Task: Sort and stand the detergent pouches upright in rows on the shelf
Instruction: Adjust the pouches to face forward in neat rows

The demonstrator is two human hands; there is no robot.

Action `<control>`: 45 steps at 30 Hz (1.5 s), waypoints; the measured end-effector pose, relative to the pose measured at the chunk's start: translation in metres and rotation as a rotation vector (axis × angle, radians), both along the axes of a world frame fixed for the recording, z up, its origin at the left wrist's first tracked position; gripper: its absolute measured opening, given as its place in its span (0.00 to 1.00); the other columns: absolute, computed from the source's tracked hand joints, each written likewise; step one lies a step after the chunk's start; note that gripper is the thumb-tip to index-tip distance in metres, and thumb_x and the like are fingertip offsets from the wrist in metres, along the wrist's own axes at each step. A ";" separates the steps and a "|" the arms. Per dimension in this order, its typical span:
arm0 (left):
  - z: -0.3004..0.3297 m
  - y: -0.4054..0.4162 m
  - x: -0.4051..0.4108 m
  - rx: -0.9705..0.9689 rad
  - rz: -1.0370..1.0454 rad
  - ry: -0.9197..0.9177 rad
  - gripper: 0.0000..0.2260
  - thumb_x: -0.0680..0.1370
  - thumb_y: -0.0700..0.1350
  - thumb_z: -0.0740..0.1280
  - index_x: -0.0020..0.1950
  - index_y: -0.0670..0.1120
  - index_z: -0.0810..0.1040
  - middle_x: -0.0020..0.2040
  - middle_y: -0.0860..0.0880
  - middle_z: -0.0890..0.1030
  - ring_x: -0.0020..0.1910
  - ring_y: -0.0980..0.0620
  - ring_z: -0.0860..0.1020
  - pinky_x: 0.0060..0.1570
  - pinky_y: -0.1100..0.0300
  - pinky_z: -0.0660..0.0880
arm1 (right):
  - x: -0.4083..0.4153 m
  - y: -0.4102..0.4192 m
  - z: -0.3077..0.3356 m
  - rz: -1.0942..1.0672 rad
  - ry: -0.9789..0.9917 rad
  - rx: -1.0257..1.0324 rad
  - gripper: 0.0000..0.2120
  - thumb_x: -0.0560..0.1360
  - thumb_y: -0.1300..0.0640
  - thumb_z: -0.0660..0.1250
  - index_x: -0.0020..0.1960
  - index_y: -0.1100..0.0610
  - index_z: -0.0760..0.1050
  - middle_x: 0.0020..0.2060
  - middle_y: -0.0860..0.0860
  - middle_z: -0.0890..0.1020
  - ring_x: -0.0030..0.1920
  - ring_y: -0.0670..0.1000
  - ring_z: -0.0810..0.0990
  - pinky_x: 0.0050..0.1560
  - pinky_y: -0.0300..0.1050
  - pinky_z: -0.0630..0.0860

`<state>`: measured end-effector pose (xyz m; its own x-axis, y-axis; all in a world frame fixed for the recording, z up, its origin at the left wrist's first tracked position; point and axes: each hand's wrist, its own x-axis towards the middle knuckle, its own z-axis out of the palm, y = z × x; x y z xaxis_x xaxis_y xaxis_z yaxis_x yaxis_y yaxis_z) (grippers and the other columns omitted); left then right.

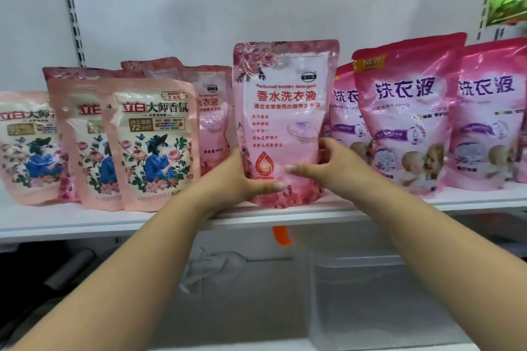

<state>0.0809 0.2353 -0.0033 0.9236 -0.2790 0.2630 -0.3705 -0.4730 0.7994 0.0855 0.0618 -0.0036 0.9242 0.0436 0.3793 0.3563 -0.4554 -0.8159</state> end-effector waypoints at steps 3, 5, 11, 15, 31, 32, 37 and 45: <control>-0.003 -0.013 0.008 -0.003 -0.028 -0.002 0.38 0.58 0.54 0.76 0.65 0.52 0.66 0.51 0.59 0.79 0.52 0.57 0.78 0.59 0.56 0.74 | -0.006 -0.016 -0.002 -0.015 0.028 -0.034 0.37 0.60 0.41 0.74 0.64 0.52 0.67 0.59 0.49 0.77 0.56 0.50 0.77 0.61 0.51 0.74; -0.006 -0.016 0.011 -0.006 -0.029 -0.008 0.37 0.56 0.56 0.76 0.63 0.54 0.67 0.54 0.57 0.80 0.53 0.56 0.78 0.59 0.54 0.74 | -0.009 -0.022 -0.003 0.019 0.093 -0.053 0.49 0.52 0.33 0.72 0.68 0.52 0.64 0.62 0.48 0.76 0.59 0.50 0.76 0.64 0.53 0.71; -0.012 -0.019 0.012 0.026 -0.010 -0.047 0.30 0.62 0.56 0.75 0.59 0.58 0.66 0.50 0.62 0.77 0.53 0.59 0.76 0.55 0.63 0.70 | -0.003 -0.028 -0.010 0.038 0.086 0.064 0.42 0.52 0.40 0.73 0.63 0.52 0.69 0.59 0.50 0.78 0.56 0.51 0.79 0.62 0.54 0.73; -0.009 -0.019 0.012 0.073 0.054 -0.086 0.32 0.58 0.60 0.73 0.60 0.55 0.69 0.50 0.61 0.78 0.52 0.59 0.77 0.53 0.65 0.70 | 0.002 -0.027 -0.013 0.051 0.040 0.096 0.31 0.60 0.46 0.74 0.60 0.52 0.72 0.55 0.50 0.80 0.53 0.50 0.80 0.59 0.51 0.76; -0.016 -0.012 -0.013 0.210 0.145 -0.168 0.29 0.73 0.52 0.69 0.70 0.48 0.64 0.60 0.48 0.78 0.56 0.53 0.76 0.53 0.63 0.69 | -0.012 -0.025 -0.022 -0.308 -0.205 -0.283 0.29 0.71 0.45 0.67 0.68 0.56 0.66 0.62 0.55 0.75 0.60 0.55 0.74 0.59 0.47 0.70; -0.017 0.001 -0.020 0.196 0.127 -0.194 0.27 0.74 0.51 0.68 0.71 0.48 0.64 0.60 0.49 0.78 0.56 0.55 0.75 0.54 0.65 0.69 | -0.018 -0.021 -0.024 -0.384 -0.268 -0.265 0.31 0.72 0.46 0.66 0.69 0.57 0.64 0.65 0.56 0.72 0.63 0.56 0.71 0.63 0.50 0.68; -0.021 0.095 -0.058 -0.217 0.407 -0.636 0.14 0.73 0.49 0.68 0.56 0.56 0.70 0.50 0.58 0.73 0.49 0.61 0.74 0.52 0.70 0.70 | -0.050 0.053 -0.025 -0.379 -0.604 -0.127 0.28 0.71 0.45 0.65 0.65 0.59 0.69 0.57 0.52 0.70 0.57 0.48 0.68 0.60 0.40 0.64; -0.018 0.180 -0.025 -0.291 0.331 -0.140 0.47 0.58 0.68 0.64 0.72 0.48 0.59 0.69 0.47 0.68 0.65 0.48 0.69 0.66 0.52 0.65 | -0.002 0.190 0.002 0.042 0.122 0.478 0.18 0.74 0.49 0.65 0.60 0.56 0.71 0.58 0.53 0.78 0.52 0.49 0.73 0.55 0.44 0.68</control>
<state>0.0560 0.4154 -0.0208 0.9005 0.1285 0.4154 -0.3514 -0.3475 0.8693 0.0836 0.2515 -0.0020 0.9644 -0.0711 0.2548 0.2549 -0.0076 -0.9669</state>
